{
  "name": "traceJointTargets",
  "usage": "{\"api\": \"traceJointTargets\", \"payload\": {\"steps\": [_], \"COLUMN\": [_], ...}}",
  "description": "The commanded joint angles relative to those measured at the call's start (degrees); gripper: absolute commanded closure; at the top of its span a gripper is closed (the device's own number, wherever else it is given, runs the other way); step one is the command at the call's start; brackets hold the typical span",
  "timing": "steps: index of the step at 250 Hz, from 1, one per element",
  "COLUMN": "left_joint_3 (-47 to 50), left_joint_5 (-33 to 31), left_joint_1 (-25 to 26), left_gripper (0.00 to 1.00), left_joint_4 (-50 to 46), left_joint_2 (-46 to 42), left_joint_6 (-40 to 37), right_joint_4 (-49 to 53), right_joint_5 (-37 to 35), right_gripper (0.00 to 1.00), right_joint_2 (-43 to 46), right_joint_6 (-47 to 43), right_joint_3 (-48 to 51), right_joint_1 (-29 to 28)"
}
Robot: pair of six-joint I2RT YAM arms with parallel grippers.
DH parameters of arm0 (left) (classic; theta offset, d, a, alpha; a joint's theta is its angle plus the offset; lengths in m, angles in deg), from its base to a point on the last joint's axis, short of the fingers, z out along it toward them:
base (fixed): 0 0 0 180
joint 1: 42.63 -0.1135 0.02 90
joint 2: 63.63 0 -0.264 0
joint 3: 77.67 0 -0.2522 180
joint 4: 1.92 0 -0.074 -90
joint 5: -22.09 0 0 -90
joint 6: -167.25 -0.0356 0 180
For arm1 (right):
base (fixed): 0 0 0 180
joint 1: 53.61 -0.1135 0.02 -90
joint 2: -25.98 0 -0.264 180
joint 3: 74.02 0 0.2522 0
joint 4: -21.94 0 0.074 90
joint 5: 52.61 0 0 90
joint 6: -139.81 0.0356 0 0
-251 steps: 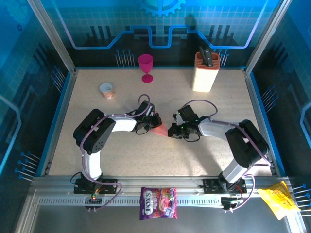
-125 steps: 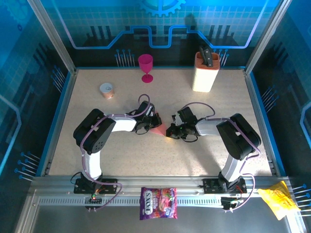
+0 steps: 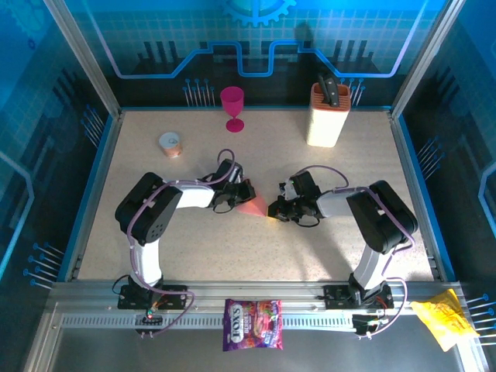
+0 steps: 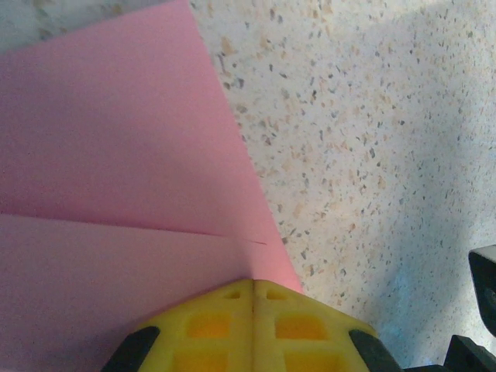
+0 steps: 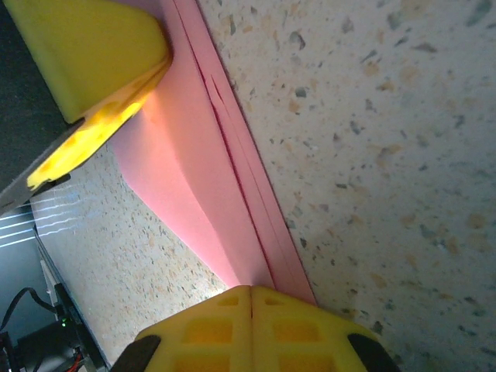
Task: Fold a paper plane with a square sheet of paper (pick it up from the middle)
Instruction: Fourth fold the wing at the center of the table.
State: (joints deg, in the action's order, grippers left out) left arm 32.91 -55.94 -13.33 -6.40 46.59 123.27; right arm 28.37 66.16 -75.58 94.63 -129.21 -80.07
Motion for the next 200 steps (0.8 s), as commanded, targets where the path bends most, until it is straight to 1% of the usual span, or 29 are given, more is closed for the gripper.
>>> {"api": "traceJointTargets", "payload": {"steps": [1, 54, 95, 116, 140, 158, 170, 182, 188, 200], "left_joint_3": [2.0, 1.8, 2.1, 1.9, 1.6, 1.5, 0.3, 0.2, 0.0, -1.4], "left_joint_5": [-8.4, -8.6, -9.4, -10.4, -10.8, -8.1, -8.0, -3.0, -1.6, -2.5], "left_joint_1": [-5.2, -8.3, -11.9, -14.6, -19.1, -21.6, -21.7, -20.7, -19.7, -16.9], "left_gripper": [1.0, 1.0, 1.0, 1.0, 1.0, 1.0, 1.0, 1.0, 1.0, 1.0], "left_joint_4": [-9.4, -10.3, -10.6, -11.5, -12.6, -11.8, -13.8, -12.4, -12.2, -14.6], "left_joint_2": [1.7, 0.9, 0.3, 0.1, -0.7, -1.6, -2.7, -4.1, -5.0, -7.1], "left_joint_6": [-2.8, -4.3, -5.6, -6.7, -7.6, -6.1, -5.3, -2.9, -2.1, -2.2], "right_joint_4": [14.4, 13.2, 12.3, 11.9, 11.6, 11.5, 11.3, 11.3, 11.3, 11.2], "right_joint_5": [-8.2, -8.4, -8.2, -8.0, -7.8, -7.4, -7.3, -7.3, -7.3, -7.3], "right_gripper": [1.0, 1.0, 1.0, 1.0, 1.0, 1.0, 1.0, 1.0, 1.0, 1.0], "right_joint_2": [-5.0, -6.4, -7.1, -7.3, -7.3, -7.3, -7.1, -7.1, -7.1, -7.1], "right_joint_6": [-0.7, -0.2, 0.3, 0.5, 0.6, 0.6, 0.6, 0.7, 0.7, 0.9], "right_joint_3": [3.6, 4.5, 5.0, 5.1, 5.1, 5.1, 5.0, 5.0, 4.9, 4.8], "right_joint_1": [1.5, 1.6, 1.7, 1.7, 1.7, 1.6, 1.6, 1.6, 1.6, 1.6]}}
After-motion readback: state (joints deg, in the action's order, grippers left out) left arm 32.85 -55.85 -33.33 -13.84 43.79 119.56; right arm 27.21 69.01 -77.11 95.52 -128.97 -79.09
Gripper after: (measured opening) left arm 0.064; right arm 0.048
